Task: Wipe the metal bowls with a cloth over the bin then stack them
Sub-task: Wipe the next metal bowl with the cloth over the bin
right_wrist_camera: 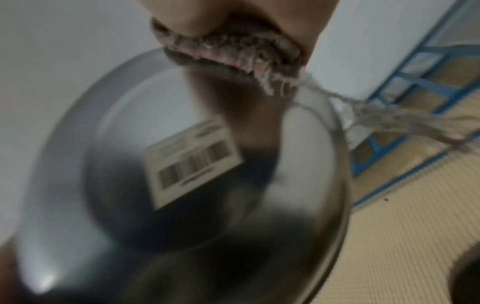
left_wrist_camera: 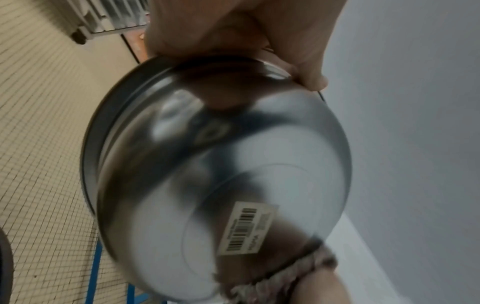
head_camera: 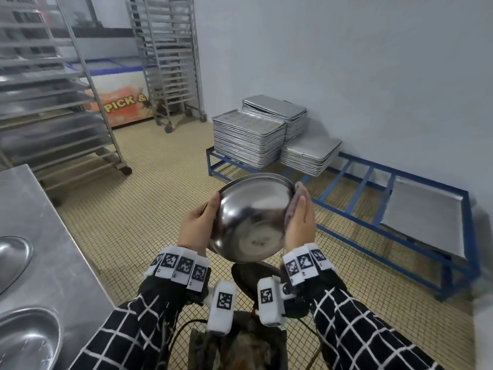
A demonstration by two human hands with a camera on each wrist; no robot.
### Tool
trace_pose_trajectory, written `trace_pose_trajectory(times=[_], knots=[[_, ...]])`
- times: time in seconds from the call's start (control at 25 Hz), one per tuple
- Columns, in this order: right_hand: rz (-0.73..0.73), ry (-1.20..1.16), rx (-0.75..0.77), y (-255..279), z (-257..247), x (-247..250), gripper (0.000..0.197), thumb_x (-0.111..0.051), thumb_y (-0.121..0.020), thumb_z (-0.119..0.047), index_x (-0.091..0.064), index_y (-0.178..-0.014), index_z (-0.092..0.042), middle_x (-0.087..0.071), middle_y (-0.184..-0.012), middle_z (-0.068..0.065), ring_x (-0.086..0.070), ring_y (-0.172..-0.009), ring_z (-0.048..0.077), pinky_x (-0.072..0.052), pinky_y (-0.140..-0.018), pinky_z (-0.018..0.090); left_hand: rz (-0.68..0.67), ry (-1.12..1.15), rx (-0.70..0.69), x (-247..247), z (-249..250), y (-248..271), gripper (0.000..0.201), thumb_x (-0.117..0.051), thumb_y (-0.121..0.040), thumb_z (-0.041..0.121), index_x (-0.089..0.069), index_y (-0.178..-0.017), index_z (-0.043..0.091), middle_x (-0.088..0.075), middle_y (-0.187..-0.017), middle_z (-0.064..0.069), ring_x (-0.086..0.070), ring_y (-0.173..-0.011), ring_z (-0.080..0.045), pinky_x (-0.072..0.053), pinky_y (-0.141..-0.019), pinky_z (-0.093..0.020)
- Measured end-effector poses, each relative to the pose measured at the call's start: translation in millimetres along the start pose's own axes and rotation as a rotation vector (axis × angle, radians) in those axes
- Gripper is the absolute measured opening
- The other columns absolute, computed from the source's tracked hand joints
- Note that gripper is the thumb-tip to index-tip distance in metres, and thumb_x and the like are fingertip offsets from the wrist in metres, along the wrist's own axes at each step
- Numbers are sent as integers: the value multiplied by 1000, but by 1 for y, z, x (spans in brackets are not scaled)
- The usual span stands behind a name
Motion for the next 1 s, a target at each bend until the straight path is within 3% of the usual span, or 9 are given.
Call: trace_pose_trajectory(times=[0.08,0.16,0.24,0.36,0.56,0.64,0.72,0.88,1.0], knots=[[-13,-200,-226,-1,8,9,26,-32,-103,-35,-57,-110,-34,-60,-109,-11,-56,-114,19,-44,-93,28,38,52,39,7,-7,-6,54,-57,-65,65,-72,-76,15,-69,-70,-12,-67,-73,-31,-56,-74,-41],[-16,-169,-270,4,3,14,27,-35,-102,-33,-60,-96,-26,-60,-89,-11,-60,-92,14,-42,-74,16,90,93,55,12,-15,-10,45,-59,-72,62,-71,-73,18,-68,-61,-3,-66,-66,-24,-54,-68,-35],[-39,-38,-209,7,-3,17,31,-36,-101,-38,-60,-90,-23,-60,-83,-10,-56,-78,4,-39,-65,14,135,86,37,16,-23,-11,34,-57,-85,55,-70,-79,23,-71,-68,2,-67,-72,-18,-54,-72,-34],[-121,113,-78,-2,-10,18,35,-34,-99,-45,-62,-92,-24,-62,-84,-9,-57,-79,3,-38,-65,14,121,-75,-82,22,-25,-13,22,-48,-97,40,-66,-87,30,-69,-86,7,-63,-90,-17,-50,-86,-33],[-392,541,257,-23,-24,9,39,-37,-99,-41,-62,-96,-11,-63,-80,0,-59,-74,13,-38,-59,14,-71,-376,-233,22,-8,-9,21,-48,-96,39,-66,-96,27,-68,-87,7,-63,-82,-5,-46,-70,-18],[-517,651,405,-23,-28,-2,34,-40,-99,-38,-60,-94,-12,-57,-75,-7,-54,-69,6,-38,-62,17,-169,-514,-260,18,-5,-7,26,-48,-95,42,-67,-88,26,-67,-79,4,-62,-76,-9,-43,-66,-18],[-559,650,484,-16,-31,-14,32,-40,-99,-37,-60,-97,-13,-57,-81,-7,-53,-76,6,-44,-72,24,-165,-575,-251,17,-6,-7,36,-47,-95,44,-69,-84,18,-67,-78,-7,-62,-76,-22,-47,-67,-28],[-310,870,652,25,-26,-36,44,-30,-97,-41,-54,-126,-20,-51,-125,5,-45,-116,22,-39,-101,44,-42,-442,-162,25,-11,-9,39,-47,-96,43,-67,-80,14,-66,-75,-10,-60,-70,-22,-48,-65,-31],[-254,859,785,63,-18,-48,49,-30,-98,-37,-41,-141,-18,-41,-143,6,-32,-134,24,-24,-112,43,-11,-247,-65,29,-8,-11,32,-47,-96,42,-67,-82,20,-70,-84,-12,-66,-79,-26,-54,-67,-31]])
Point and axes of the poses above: each hand's wrist, its own y-axis away from the middle knuckle, its own x-axis out of the back of the hand, z = x × y, the point moved 2 cm from there along -y, towards the middle knuckle
